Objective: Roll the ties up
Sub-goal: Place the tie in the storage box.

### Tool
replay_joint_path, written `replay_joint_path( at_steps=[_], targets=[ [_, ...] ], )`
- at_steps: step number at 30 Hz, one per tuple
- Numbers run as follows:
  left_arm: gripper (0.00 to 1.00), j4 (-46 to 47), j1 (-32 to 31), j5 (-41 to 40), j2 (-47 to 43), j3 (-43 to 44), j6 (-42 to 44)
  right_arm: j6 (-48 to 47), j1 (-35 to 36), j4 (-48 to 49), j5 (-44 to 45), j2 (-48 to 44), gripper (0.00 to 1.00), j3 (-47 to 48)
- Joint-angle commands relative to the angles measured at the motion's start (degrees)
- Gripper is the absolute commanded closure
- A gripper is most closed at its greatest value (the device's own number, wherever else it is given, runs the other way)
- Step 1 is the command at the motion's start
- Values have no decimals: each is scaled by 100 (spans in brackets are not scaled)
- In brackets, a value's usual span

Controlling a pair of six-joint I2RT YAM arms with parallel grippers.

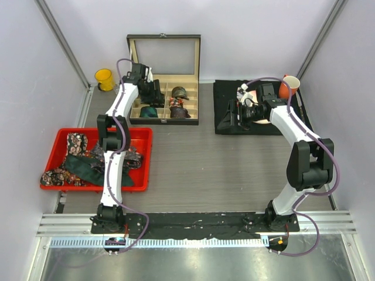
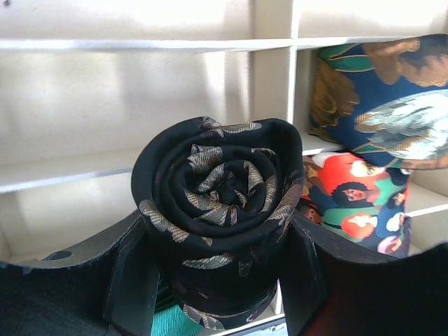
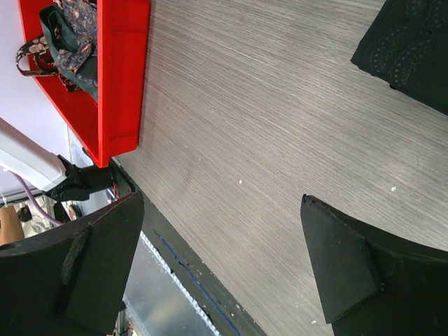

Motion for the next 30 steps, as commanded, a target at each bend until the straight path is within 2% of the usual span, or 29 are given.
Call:
replay_joint_path(
  at_steps=[1,9,18,30],
  targets=[
    [100,-421,164,-1244,358,21,217,-128,-42,-57,45,48,1,281],
    [100,-263,129,-971,-416,-980,287,-146,-68,-48,28,109,0,290],
    [100,-887,32,-1226,-540,-691,68,-137,-68,-22,10,171,0,334],
    [100,-1300,32,-1648,14,-612,-56,-198,-59,-101,98,22,1,211]
  ],
)
